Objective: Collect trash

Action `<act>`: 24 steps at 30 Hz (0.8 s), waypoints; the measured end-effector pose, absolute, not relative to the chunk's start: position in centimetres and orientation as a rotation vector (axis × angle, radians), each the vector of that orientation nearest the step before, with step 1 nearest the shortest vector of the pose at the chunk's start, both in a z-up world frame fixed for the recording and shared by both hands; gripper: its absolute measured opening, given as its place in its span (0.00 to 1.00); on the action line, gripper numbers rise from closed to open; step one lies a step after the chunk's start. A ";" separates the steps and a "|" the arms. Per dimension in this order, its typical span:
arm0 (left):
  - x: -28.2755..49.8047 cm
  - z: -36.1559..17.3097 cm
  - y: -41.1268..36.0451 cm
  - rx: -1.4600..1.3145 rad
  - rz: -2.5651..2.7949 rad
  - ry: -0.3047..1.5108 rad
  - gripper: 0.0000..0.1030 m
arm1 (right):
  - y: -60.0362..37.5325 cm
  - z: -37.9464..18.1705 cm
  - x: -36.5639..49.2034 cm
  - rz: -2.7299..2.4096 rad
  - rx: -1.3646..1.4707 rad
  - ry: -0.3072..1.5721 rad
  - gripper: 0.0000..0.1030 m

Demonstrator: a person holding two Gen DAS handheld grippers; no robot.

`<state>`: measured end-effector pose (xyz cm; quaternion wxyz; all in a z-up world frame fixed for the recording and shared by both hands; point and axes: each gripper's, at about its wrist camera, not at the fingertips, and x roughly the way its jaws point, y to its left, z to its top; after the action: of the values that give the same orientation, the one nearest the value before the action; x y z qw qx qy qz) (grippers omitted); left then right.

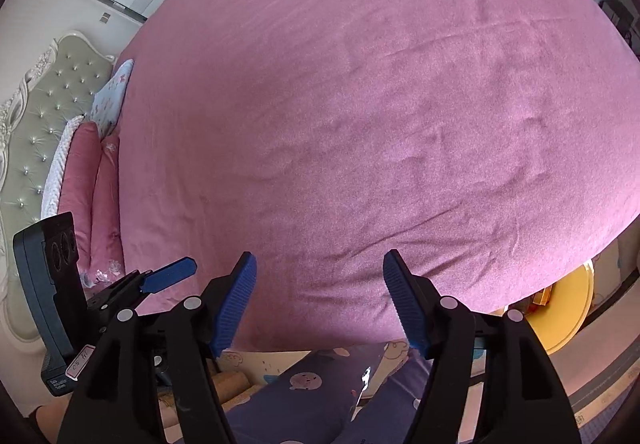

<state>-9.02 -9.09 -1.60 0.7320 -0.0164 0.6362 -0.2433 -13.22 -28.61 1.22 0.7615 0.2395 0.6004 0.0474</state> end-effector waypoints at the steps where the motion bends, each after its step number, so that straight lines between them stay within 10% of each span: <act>1: -9.1 -0.8 -9.0 -0.036 -0.519 1.384 0.86 | -28.5 2.2 -13.1 0.113 0.487 1.290 0.63; 24: -12.3 11.9 -5.1 -0.201 -0.098 1.114 0.96 | -28.4 13.2 -12.4 0.230 0.194 1.104 0.83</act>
<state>-12.34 -5.14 11.92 0.8429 -0.0954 0.5275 -0.0463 -12.43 -28.36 13.19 0.8407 0.0920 0.5224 0.1090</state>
